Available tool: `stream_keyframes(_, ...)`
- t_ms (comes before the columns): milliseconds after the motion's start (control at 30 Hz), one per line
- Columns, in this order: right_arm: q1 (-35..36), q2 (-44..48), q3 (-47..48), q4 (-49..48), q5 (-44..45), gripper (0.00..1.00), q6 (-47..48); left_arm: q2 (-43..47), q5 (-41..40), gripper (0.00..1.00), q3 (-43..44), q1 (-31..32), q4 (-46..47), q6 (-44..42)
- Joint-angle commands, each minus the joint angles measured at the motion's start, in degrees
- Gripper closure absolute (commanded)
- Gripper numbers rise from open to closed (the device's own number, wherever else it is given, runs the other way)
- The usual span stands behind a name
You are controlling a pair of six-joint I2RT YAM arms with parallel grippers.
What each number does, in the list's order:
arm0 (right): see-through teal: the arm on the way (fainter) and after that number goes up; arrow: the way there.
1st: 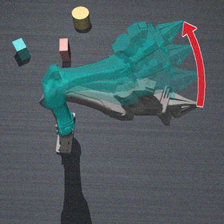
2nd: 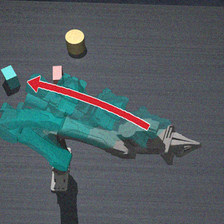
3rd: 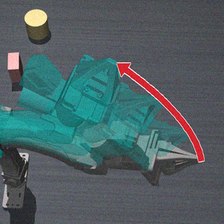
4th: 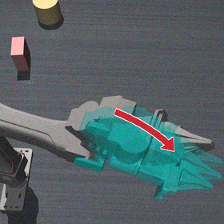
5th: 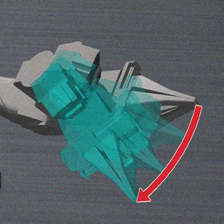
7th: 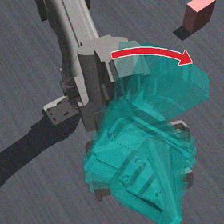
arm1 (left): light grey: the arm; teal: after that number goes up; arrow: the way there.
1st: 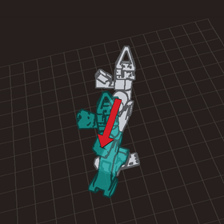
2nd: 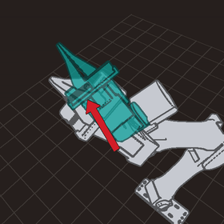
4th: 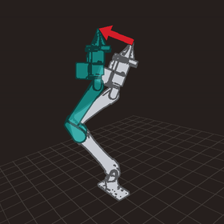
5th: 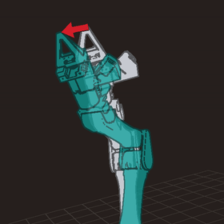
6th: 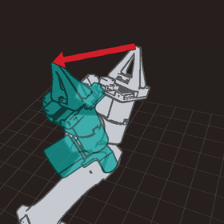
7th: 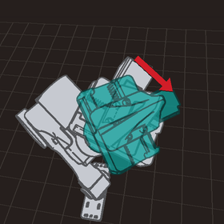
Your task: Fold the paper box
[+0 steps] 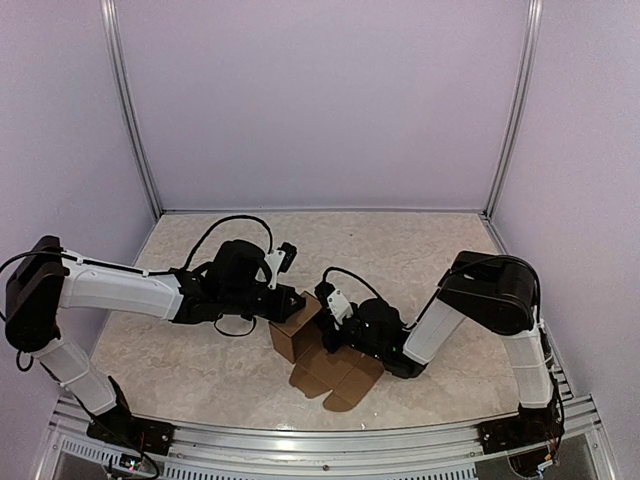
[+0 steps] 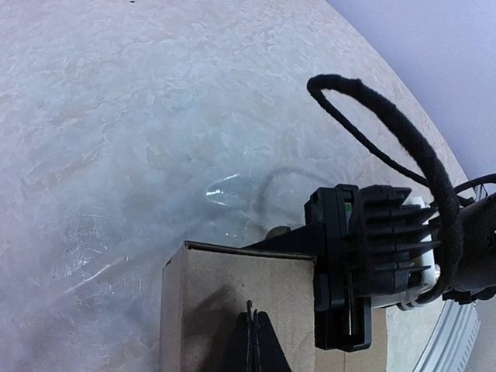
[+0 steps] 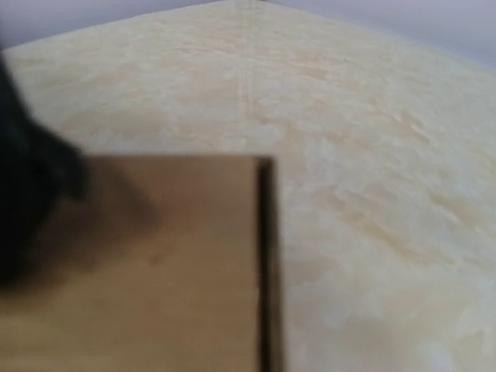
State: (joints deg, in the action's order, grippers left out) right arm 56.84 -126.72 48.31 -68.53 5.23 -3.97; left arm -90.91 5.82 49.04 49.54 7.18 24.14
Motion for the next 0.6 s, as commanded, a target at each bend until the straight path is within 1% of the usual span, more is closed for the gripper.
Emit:
stream_keyframes(0, -0.3, -1.4, 2.2, 2.7, 1.3, 1.0, 0.4, -0.2, 0.5, 1.0, 0.7, -0.2, -3.2, -0.2)
stream_keyframes(300, 0.2, -1.4, 1.7, 0.9, 3.1, 1.0, 0.6, 0.1, 0.4, 1.0, 0.4, -0.1, -3.3, -0.1)
stream_keyframes(333, 0.1, -1.2, 1.8, 0.7, 3.4, 0.99, 0.4, 0.0, 0.4, 1.0, 0.4, -0.2, -3.3, -0.1)
stream_keyframes(400, 0.1, -1.0, 1.7, 0.1, 3.7, 0.87, 0.2, 0.0, 0.4, 1.0, 0.4, -0.2, -3.3, -0.1)
stream_keyframes(433, 0.1, -0.9, 1.7, 0.0, 3.8, 0.85, 0.1, 0.0, 0.5, 1.0, 0.4, -0.2, -3.3, -0.1)
stream_keyframes(567, 0.1, -0.8, 2.3, 0.0, 4.2, 0.82, 0.1, -0.2, 0.6, 1.0, 0.5, -0.2, -3.3, -0.1)
